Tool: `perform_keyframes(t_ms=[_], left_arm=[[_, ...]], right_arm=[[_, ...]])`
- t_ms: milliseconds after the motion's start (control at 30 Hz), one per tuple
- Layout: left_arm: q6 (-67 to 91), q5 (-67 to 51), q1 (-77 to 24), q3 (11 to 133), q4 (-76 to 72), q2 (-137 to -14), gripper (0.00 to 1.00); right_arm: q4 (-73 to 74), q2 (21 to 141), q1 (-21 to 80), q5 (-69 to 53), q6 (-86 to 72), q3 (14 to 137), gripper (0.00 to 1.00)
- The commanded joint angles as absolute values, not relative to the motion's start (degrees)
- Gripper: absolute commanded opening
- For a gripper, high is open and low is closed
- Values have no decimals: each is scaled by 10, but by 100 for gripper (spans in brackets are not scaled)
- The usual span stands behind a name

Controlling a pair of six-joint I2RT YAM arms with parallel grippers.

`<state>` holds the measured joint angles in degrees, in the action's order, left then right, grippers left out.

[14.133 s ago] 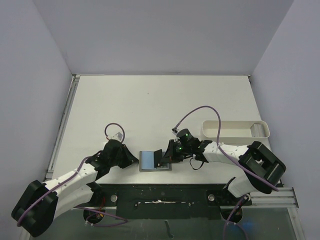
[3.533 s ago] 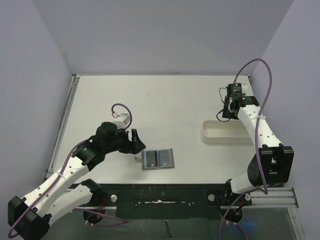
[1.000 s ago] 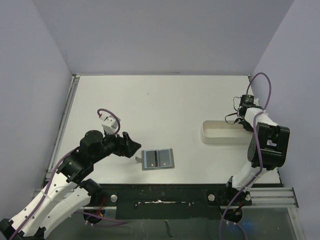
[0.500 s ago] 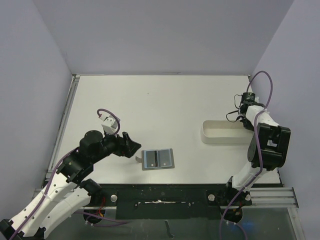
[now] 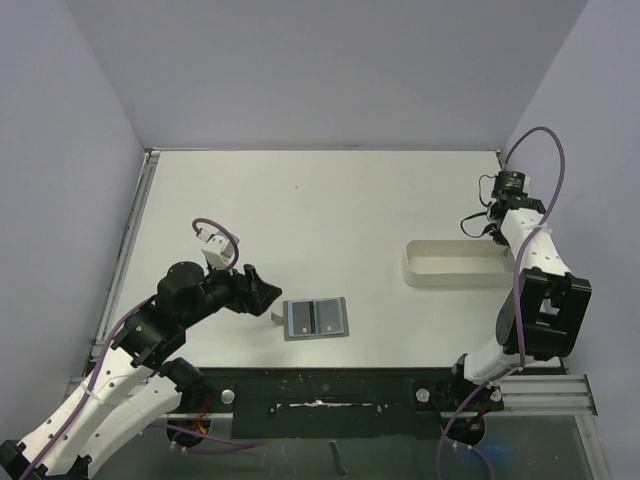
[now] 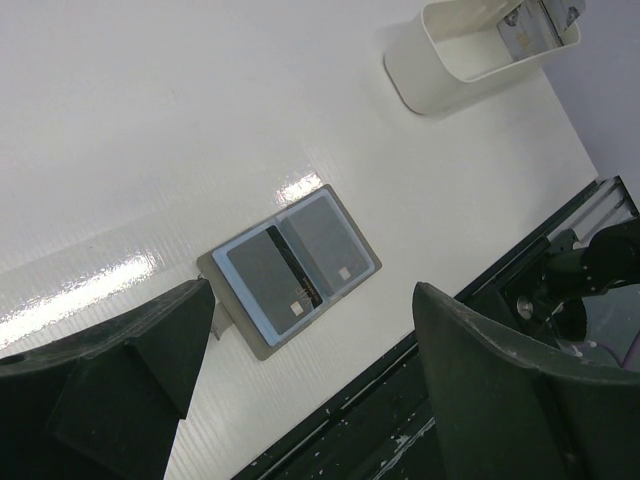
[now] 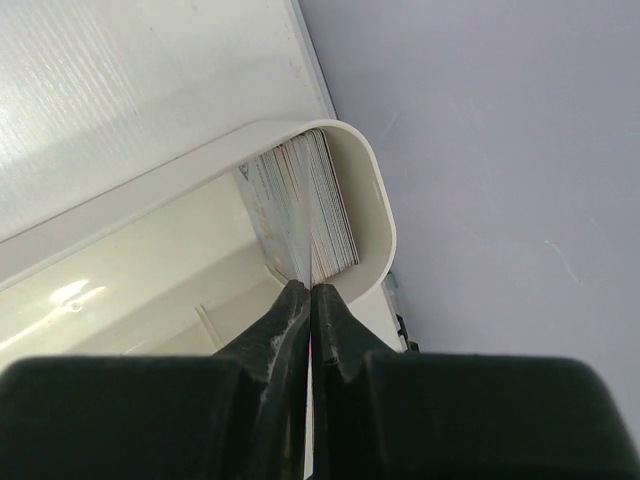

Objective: Put the credit cards into the card holder
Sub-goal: Pick up the credit card from the storage box.

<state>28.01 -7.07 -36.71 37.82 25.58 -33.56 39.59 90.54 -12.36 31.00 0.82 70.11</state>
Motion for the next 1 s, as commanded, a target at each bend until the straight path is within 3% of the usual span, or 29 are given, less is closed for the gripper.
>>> perform_keyframes(t_ms=[0,433,800,967], left_arm=[[275,-68,-369,382,239,-328,79],[279,-61,-368,381,240,-330,79],[321,-46,-367,389,249,-358,78],[412,-59,-367,385,209,-374,72]], right_arm=[[397,882,-126,296,6,731,0],[489,805,-109,193,-99,769,0],[435,696,19,31,-217,703,0],[381,660,105,-21,-271,671,0]])
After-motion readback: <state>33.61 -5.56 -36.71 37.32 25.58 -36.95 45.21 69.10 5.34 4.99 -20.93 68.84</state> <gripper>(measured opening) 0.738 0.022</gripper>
